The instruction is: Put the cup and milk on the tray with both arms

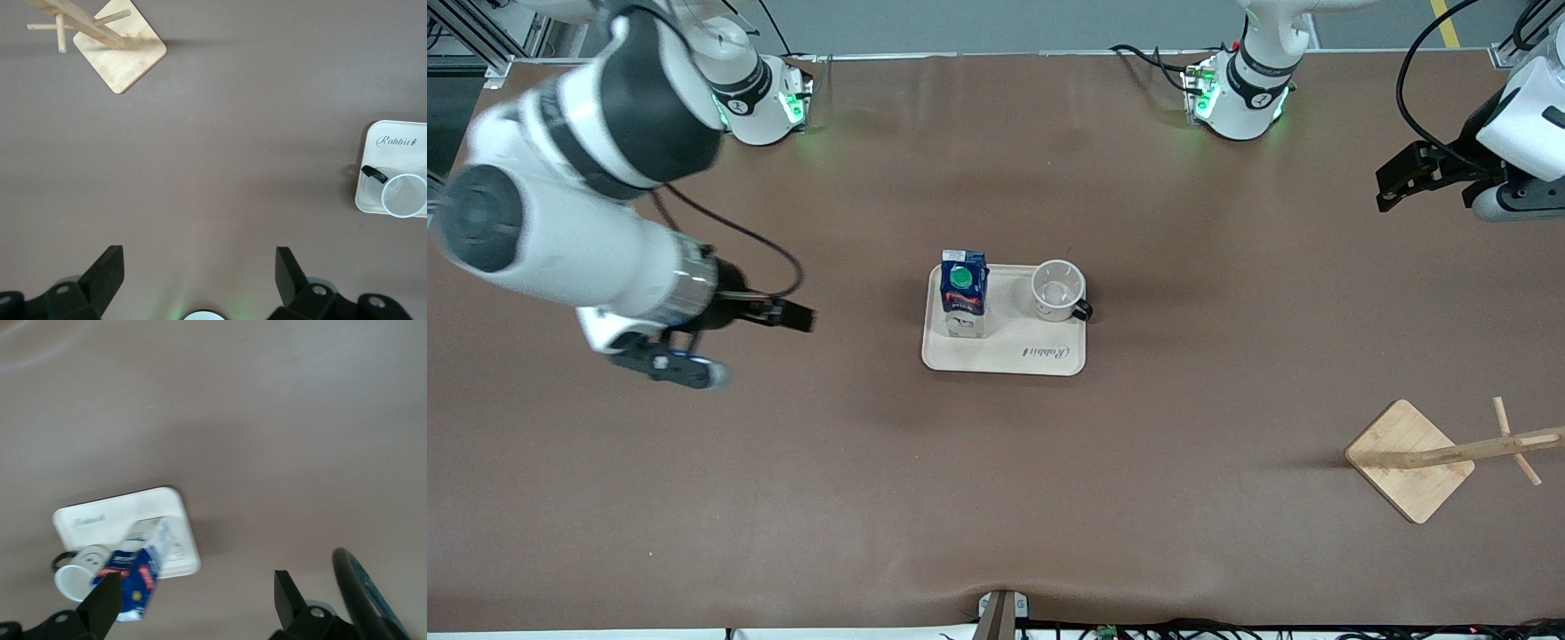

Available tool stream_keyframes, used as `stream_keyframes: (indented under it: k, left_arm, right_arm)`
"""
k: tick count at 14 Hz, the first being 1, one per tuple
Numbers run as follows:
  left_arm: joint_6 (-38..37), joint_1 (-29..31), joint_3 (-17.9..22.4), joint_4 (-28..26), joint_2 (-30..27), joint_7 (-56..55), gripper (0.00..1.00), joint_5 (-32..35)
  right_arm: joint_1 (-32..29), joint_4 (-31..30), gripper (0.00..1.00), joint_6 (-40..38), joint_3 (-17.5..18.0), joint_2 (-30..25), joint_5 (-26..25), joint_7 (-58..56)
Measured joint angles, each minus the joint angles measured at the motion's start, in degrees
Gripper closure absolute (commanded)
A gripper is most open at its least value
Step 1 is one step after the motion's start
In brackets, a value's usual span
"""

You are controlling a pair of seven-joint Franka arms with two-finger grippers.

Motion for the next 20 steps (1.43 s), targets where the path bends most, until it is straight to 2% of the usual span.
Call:
stream_keyframes:
  k: [3,6,9,12,15,20]
  left_arm:
    - [0.05,0.11,0.0,0.0,0.0,0.0,0.0,0.0]
    - [0.04,0.21,0.01,-0.02,0.0,0.0,0.0,0.0]
    - [0.04,0.27,0.01,-0.01,0.0,0.0,0.0,0.0]
    - [0.04,0.29,0.01,-0.01,0.0,0.0,0.0,0.0]
    - [0.04,0.31,0.01,-0.01,-0.01,0.0,0.0,0.0]
    - [0.04,0.51,0.01,0.03,-0.06,0.0,0.0,-0.94]
  right_arm:
    - [-6.66,-0.65,0.0,-6.01,-0.08,-4.66,-3.45,-8.07]
    - [-11.89,-6.78,0.0,-6.57,-0.15,-10.69,-6.59,-17.62]
    - [-13.89,-12.24,0.0,-8.9,-0.15,-17.53,-8.27,-19.51]
    - [-13.86,-18.63,0.0,-10.31,0.39,-23.93,-12.92,-19.67]
    - [-14.97,-23.52,0.0,-7.14,0.26,-25.77,-13.22,-21.63]
    - [-15.53,-20.36,0.0,-5.1,0.6,-25.91,-15.52,-25.37]
